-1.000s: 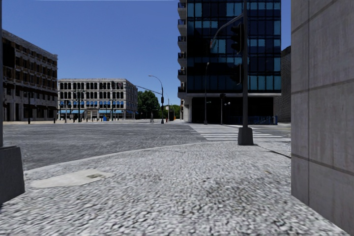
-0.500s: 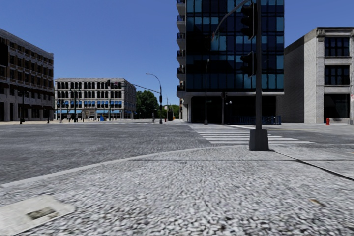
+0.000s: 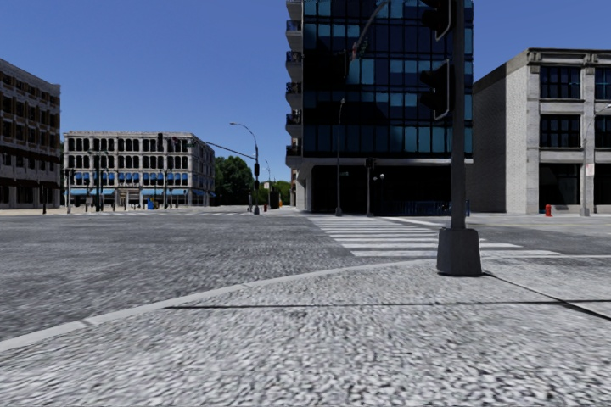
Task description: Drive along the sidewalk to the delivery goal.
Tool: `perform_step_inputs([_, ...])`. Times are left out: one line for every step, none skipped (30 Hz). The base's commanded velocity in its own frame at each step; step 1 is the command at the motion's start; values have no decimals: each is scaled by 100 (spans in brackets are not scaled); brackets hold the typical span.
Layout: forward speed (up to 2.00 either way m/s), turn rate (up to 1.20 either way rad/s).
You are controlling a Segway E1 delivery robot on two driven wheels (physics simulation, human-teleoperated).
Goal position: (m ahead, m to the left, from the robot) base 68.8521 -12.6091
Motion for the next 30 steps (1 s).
perform_step_inputs([200,-29])
perform_step_inputs([200,-32])
perform_step_inputs([200,-33])
perform_step_inputs([200,-33])
perform_step_inputs([200,-34])
perform_step_inputs([200,-34])
perform_step_inputs([200,-34])
perform_step_inputs([200,-34])
perform_step_inputs([200,-37])
perform_step_inputs([200,-40])
perform_step_inputs([200,-41])
perform_step_inputs([200,-41])
perform_step_inputs([200,-41])
perform_step_inputs([200,-41])
perform_step_inputs([200,-41])
perform_step_inputs([200,-41])
perform_step_inputs([200,-41])
perform_step_inputs([200,-41])
perform_step_inputs([200,-41])
perform_step_inputs([200,-41])
perform_step_inputs([200,-41])
perform_step_inputs([200,-41])
perform_step_inputs([200,-41])
perform_step_inputs([200,-41])
perform_step_inputs([200,-30])
perform_step_inputs([200,-9])
perform_step_inputs([200,-3])
perform_step_inputs([200,-2])
perform_step_inputs([200,-2])
perform_step_inputs([200,-1])
